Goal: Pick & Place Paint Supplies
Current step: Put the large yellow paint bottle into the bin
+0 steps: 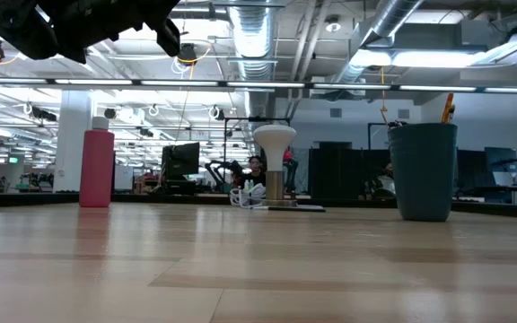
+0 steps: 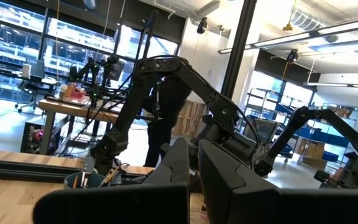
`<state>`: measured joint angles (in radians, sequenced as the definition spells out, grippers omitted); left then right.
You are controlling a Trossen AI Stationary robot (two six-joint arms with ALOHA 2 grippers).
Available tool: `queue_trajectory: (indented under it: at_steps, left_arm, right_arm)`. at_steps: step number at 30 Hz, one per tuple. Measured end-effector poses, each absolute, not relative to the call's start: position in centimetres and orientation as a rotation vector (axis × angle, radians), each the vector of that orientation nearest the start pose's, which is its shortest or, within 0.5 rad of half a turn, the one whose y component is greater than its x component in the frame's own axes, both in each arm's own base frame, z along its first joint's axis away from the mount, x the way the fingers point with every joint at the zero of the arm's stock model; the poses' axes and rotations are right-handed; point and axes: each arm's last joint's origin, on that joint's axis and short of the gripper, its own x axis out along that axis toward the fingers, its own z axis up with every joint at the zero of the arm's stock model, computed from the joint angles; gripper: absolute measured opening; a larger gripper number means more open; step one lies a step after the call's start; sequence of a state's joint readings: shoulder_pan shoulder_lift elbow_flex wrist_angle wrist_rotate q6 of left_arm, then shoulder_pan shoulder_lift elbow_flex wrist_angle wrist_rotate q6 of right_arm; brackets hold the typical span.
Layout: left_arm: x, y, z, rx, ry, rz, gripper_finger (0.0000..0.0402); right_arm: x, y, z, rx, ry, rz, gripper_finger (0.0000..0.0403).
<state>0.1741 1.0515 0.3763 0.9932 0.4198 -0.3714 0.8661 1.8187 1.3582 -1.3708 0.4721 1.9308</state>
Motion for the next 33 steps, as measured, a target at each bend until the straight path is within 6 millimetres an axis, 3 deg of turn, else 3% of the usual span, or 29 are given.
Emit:
queue_trajectory:
  at_steps: [6,16,27,33]
  left_arm:
    - [20.6,2.4,25.6,-0.274,-0.255,-0.296,0.0]
    - [20.6,2.4,25.6,-0.274,-0.254,-0.297,0.0]
    - [20.6,2.4,25.6,-0.276,-0.254,-0.297,0.0]
    - [20.6,2.4,25.6,-0.277,-0.254,-0.297,0.0]
  right_arm:
    - [21.0,22.4,21.4,0.465,0.989,-0.973,0.0189]
    - [21.2,22.6,22.1,0.434,0.996,-0.94,0.0239]
    - [21.0,22.4,22.2,0.42,1.013,-0.955,0.0244]
    - [21.1,22.3,24.1,0.392,1.02,-0.967,0.0244]
